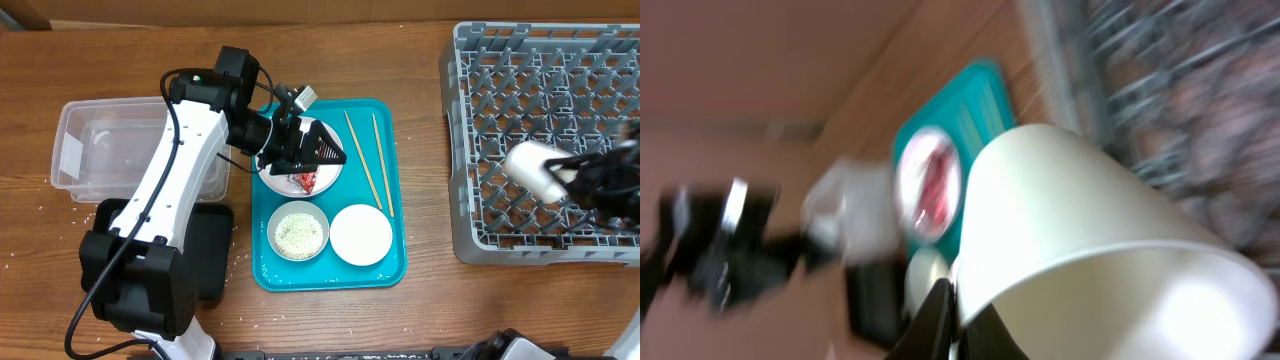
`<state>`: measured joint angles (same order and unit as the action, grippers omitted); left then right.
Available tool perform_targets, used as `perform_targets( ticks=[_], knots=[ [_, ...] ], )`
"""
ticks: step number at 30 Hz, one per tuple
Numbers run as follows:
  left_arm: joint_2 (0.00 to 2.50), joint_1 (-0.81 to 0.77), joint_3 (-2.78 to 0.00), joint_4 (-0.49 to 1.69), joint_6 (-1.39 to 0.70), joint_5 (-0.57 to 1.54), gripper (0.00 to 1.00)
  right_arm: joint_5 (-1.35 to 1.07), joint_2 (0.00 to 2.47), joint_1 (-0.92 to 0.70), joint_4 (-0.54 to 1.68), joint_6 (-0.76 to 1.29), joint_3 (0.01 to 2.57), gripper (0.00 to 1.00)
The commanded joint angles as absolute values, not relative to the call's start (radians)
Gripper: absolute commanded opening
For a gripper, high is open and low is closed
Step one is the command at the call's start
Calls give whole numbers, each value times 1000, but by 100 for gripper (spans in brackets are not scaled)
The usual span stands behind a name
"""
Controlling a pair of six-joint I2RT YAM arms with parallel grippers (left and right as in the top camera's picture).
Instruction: Sort waste into correct bins and load items into the dishwasher
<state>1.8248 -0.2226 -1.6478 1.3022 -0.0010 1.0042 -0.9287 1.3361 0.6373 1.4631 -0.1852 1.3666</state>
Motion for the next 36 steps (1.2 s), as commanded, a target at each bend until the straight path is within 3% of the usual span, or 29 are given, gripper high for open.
perform_targets(
  ticks=[1, 9, 14, 26, 36],
  knots=[
    [1804, -213, -1682, 1275, 0, 1128, 90, -1068, 1330, 516, 1570, -537, 1374, 4],
    [1802, -202, -1704, 1285, 0, 1143, 88, -879, 1337, 132, 1543, -443, 1358, 4],
    [1755, -178, -1711, 1286, -1, 1123, 86, -768, 1339, -43, 1435, -239, 1263, 4],
    [1581, -130, -1711, 1316, -175, 720, 88, -191, 1389, -566, 1107, 214, 1099, 8],
    [1578, -130, -1711, 1344, -187, 653, 90, -113, 1558, -640, 923, 240, 1084, 7]
  ],
)
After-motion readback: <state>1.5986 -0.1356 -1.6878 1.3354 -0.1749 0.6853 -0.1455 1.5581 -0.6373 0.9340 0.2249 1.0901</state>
